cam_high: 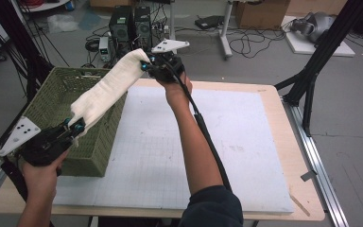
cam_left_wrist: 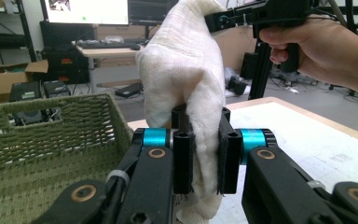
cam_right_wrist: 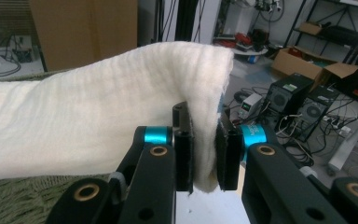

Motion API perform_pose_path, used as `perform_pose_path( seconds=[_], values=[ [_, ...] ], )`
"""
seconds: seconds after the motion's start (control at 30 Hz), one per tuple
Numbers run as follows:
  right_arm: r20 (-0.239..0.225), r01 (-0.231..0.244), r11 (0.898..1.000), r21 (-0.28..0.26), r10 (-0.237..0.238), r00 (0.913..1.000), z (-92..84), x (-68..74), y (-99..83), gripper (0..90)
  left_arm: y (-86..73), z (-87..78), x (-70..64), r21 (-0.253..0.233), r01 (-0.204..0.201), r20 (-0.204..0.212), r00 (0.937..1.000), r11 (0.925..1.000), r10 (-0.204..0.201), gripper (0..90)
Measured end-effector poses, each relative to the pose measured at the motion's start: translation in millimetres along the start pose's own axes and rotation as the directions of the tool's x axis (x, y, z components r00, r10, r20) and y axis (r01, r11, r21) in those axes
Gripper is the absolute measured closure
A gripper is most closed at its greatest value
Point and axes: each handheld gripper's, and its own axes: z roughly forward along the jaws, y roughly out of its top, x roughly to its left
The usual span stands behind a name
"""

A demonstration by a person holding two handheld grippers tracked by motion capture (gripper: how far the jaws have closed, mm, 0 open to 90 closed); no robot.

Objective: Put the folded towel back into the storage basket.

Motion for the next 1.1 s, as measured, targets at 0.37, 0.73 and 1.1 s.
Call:
perform_pose_path(
  seconds=[0.37, 0.73, 1.1],
  values=[
    [-0.021, 0.013, 1.000, 0.002, -0.013, 0.9997, 26.9, 11.6, 14.9, 80.3, -3.3, -10.7, 9.8, 0.005, 0.007, -0.043, 0.9991, 1.0000, -0.006, 80.1],
    [-0.040, 0.016, 1.000, 0.018, -0.015, 0.9991, 62.2, 27.5, 24.2, 80.3, -7.7, -20.5, 21.5, 0.021, 0.015, -0.102, 0.9947, 0.9997, -0.013, 80.1],
    [-0.047, 0.004, 0.999, 0.034, -0.002, 0.9989, 94.5, 39.4, 28.2, 80.3, -10.8, -24.0, 26.2, 0.045, -0.001, -0.143, 0.9897, 0.9990, 0.008, 80.0]
  ],
)
